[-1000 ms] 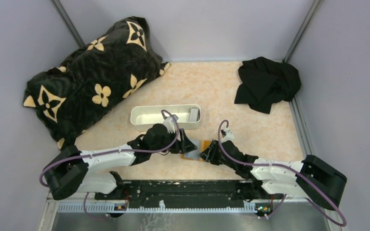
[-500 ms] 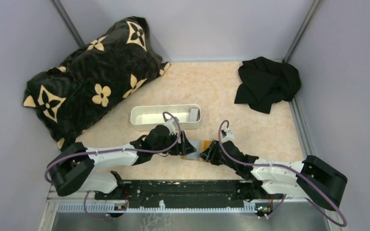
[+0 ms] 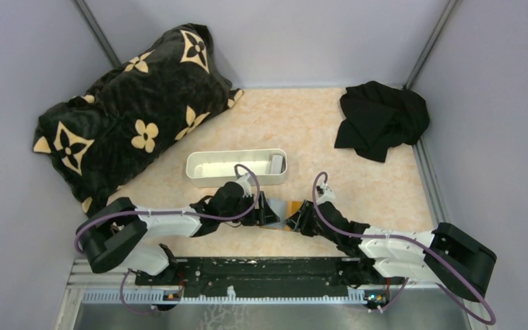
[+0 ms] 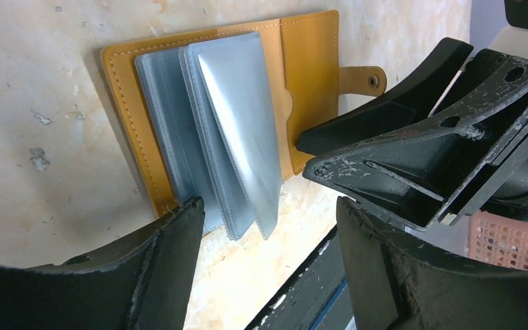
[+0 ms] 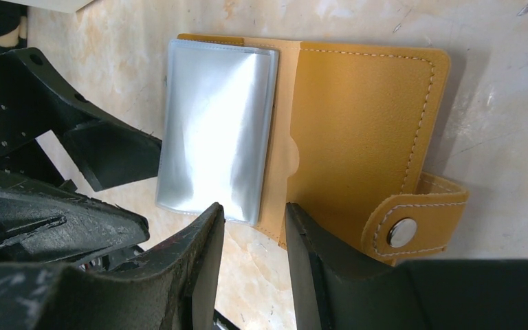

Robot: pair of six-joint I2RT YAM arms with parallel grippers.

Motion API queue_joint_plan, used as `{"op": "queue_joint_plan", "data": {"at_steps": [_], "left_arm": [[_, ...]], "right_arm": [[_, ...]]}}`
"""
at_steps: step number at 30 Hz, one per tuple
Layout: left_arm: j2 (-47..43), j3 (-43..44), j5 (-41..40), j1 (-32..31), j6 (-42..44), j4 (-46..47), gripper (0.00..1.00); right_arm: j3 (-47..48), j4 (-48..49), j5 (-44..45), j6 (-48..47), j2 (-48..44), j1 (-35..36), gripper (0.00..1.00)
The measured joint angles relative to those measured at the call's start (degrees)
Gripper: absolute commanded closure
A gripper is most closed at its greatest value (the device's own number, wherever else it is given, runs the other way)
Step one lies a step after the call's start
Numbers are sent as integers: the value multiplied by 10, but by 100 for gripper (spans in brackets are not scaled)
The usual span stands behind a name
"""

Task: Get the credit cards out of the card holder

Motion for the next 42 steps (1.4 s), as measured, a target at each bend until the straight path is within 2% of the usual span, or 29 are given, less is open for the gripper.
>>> {"op": "queue_joint_plan", "data": {"at_steps": [13, 19, 26, 35, 42], "left_arm": [[41, 30, 37, -2, -4, 27, 23], [54, 68, 46, -13, -4, 31, 23], [74, 80, 47, -15, -2, 42, 23], [122, 95, 54, -25, -2, 57, 23], [141, 114, 59, -29, -2, 61, 23]], "right_arm": [[-3, 5, -2, 1, -2, 0, 61], [-6, -40, -2, -1, -44, 0, 61], [2, -178, 8, -18, -207, 0, 61], [66, -383, 54, -30, -384, -2, 61], [100, -520, 136, -7, -488, -2, 67]]}}
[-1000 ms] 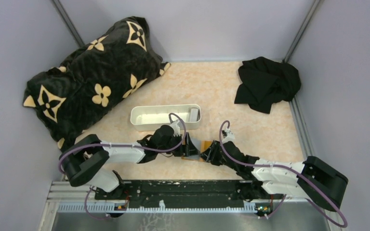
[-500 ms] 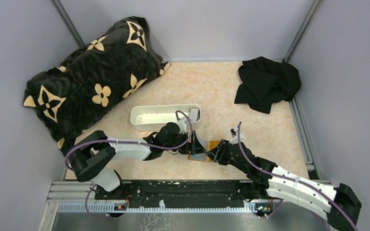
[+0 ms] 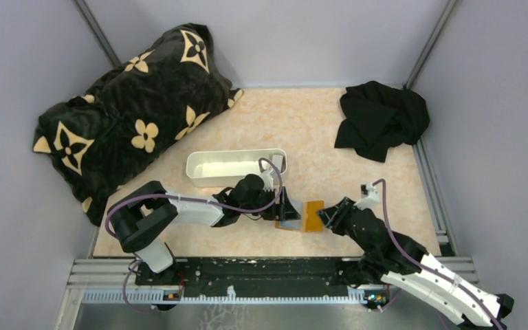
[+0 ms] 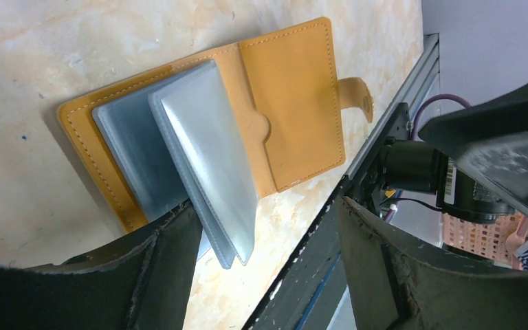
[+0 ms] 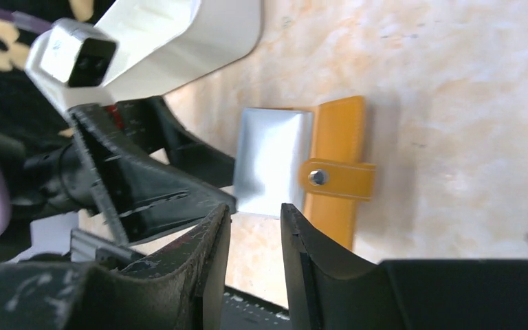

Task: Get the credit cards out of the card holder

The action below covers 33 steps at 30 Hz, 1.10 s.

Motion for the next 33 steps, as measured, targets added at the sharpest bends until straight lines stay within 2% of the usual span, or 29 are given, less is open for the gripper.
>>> {"op": "queue_joint_plan", "data": {"at_steps": [4, 15, 24, 33], "left_arm": [[0, 9, 0, 0, 0, 0, 23], [0, 20, 0, -1, 5, -3, 23], [50, 78, 9, -27, 8, 11, 23], [88, 100, 16, -56, 7, 13, 23]], "right_arm": [[0, -59, 46, 35, -15, 0, 67], [0, -138, 108, 132, 74, 0, 73], [-45, -115, 101, 161, 89, 0, 76], [-49, -68, 89, 162, 128, 0, 77]]}}
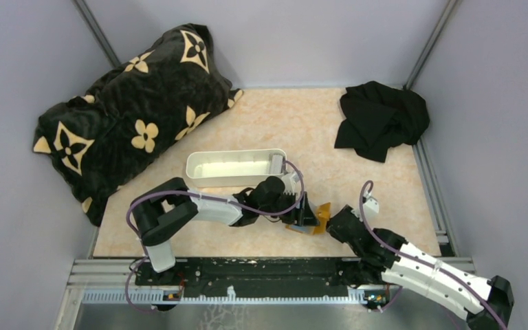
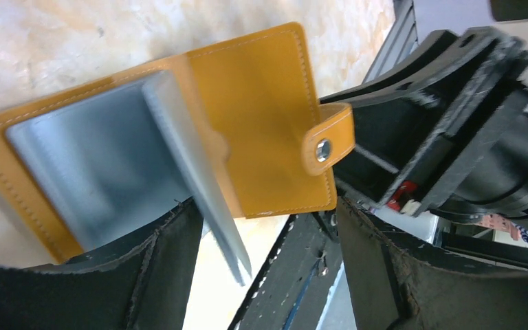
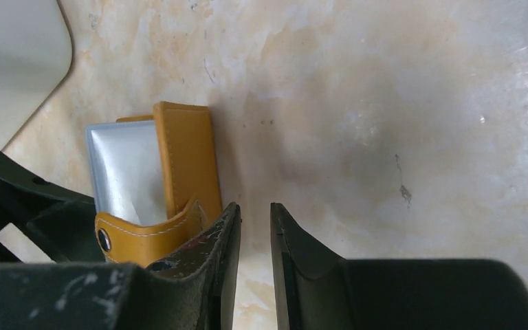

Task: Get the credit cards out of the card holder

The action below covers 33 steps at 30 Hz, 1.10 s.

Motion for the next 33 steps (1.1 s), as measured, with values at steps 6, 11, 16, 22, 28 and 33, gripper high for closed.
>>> {"op": "queue_joint_plan", "data": {"at_steps": [6, 11, 16, 22, 28, 33], "left_arm": [[1, 24, 3, -5, 0, 0, 23], [2, 35, 4, -6, 4, 0, 23], [7, 38, -6, -1, 13, -3, 23], [-6, 27, -28, 15, 23, -7, 22], [-75, -23, -96, 45, 40, -43, 22], [-97, -32, -123, 38, 51, -62, 22]], "right_arm": [[-26, 62, -17, -2, 48, 0, 77], [-45, 181, -35, -9, 104, -8, 77], [-74, 330, -71, -39, 160, -30, 77], [-71, 492, -126, -103, 285, -76, 78], [-4, 643, -190, -156, 484, -96, 81], [-2, 657, -214, -179, 487, -95, 81]]}}
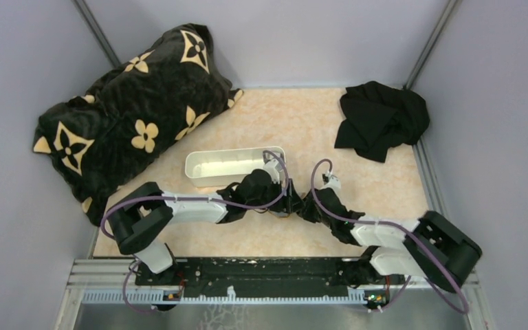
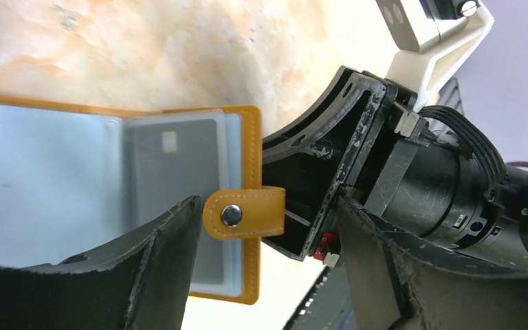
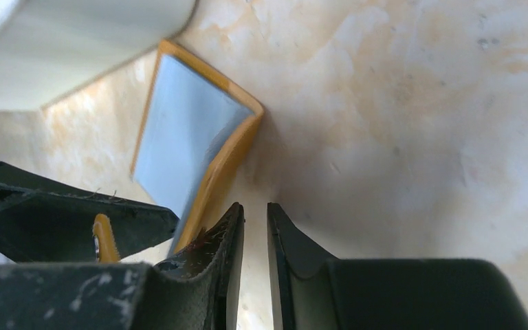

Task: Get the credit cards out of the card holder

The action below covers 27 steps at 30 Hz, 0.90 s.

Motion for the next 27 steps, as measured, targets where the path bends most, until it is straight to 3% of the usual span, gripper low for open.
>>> {"op": "queue_joint_plan", "data": {"at_steps": [3, 8, 12, 21, 27], "left_arm": [[5, 1, 12, -14, -2, 12, 22], [28, 23, 62, -32, -15, 70, 22], [53, 34, 102, -43, -27, 120, 23], [110, 40, 145, -51, -42, 180, 23], [159, 25, 136, -44, -51, 199, 23]], "right_arm": [[0, -113, 8, -23, -84, 7, 81], [0, -343, 50, -37, -330, 14, 79], [14, -476, 90, -38, -473, 14, 79], [40, -610, 122, -11, -493, 36, 80], [161, -703, 186, -6, -546, 41, 80]]}}
